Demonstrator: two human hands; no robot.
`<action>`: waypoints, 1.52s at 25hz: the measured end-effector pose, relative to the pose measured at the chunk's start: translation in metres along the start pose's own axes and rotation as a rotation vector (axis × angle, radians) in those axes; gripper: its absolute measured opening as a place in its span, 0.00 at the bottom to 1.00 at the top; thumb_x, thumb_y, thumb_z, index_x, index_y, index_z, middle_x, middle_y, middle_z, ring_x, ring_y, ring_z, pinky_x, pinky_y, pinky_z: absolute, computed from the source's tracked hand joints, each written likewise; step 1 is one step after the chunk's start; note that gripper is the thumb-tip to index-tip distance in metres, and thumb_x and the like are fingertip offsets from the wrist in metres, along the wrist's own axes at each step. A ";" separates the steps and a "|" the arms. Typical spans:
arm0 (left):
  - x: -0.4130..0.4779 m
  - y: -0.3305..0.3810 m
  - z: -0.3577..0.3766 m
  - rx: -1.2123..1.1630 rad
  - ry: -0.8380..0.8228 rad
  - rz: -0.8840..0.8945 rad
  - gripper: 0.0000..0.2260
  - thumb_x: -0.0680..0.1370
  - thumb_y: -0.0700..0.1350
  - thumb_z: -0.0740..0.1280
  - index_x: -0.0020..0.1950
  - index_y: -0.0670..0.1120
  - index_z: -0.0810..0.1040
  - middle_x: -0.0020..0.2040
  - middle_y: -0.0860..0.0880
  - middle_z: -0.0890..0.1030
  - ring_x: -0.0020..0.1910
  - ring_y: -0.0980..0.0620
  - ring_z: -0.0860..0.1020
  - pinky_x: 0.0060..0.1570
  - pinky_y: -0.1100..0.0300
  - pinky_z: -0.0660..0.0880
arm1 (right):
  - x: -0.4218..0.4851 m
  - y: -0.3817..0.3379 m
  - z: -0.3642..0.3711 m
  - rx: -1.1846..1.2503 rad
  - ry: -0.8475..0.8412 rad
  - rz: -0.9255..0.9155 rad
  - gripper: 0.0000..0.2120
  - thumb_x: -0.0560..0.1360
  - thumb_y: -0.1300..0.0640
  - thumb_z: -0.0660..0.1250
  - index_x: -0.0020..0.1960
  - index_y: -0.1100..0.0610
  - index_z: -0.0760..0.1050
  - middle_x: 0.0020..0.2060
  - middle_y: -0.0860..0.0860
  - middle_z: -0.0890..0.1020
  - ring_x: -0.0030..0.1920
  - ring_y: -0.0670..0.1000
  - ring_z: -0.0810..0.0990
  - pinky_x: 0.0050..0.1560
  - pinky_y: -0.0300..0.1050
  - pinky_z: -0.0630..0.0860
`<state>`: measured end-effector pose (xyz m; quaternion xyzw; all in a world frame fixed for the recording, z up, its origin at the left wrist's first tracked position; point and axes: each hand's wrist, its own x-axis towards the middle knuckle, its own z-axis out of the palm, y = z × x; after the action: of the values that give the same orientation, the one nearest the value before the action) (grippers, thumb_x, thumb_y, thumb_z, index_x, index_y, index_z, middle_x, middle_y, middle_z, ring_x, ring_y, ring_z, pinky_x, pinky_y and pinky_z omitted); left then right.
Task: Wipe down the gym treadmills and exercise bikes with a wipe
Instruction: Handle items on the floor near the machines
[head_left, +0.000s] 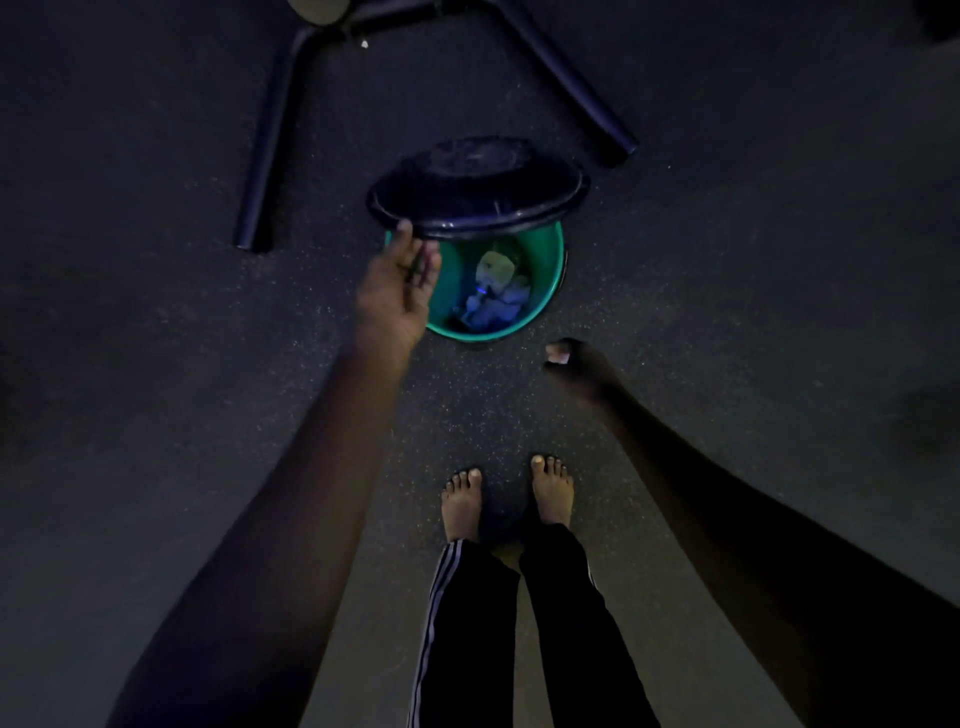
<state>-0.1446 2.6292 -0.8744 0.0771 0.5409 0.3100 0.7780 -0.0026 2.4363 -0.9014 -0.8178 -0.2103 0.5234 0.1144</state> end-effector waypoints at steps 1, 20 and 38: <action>-0.020 0.027 0.027 -0.014 -0.018 0.027 0.06 0.78 0.39 0.69 0.42 0.39 0.78 0.31 0.47 0.81 0.32 0.54 0.81 0.39 0.65 0.80 | 0.001 -0.004 0.000 0.063 0.015 0.022 0.20 0.76 0.65 0.66 0.67 0.64 0.72 0.60 0.61 0.80 0.53 0.55 0.79 0.50 0.45 0.75; -0.025 0.068 0.054 0.007 0.041 0.044 0.06 0.79 0.37 0.67 0.43 0.37 0.76 0.30 0.44 0.79 0.27 0.51 0.82 0.33 0.61 0.81 | 0.004 -0.080 -0.017 0.906 0.113 0.147 0.08 0.79 0.63 0.56 0.52 0.54 0.72 0.38 0.48 0.75 0.39 0.45 0.74 0.40 0.43 0.76; -0.065 0.034 0.024 1.120 -0.061 0.143 0.11 0.81 0.37 0.61 0.62 0.44 0.75 0.52 0.46 0.80 0.49 0.54 0.74 0.43 0.67 0.69 | -0.075 -0.068 -0.124 0.330 0.405 0.060 0.19 0.79 0.58 0.66 0.69 0.59 0.71 0.64 0.58 0.77 0.62 0.58 0.77 0.58 0.49 0.75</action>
<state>-0.1509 2.6246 -0.7974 0.5235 0.5936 0.0254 0.6107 0.0666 2.4660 -0.7607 -0.8821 -0.0702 0.3792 0.2705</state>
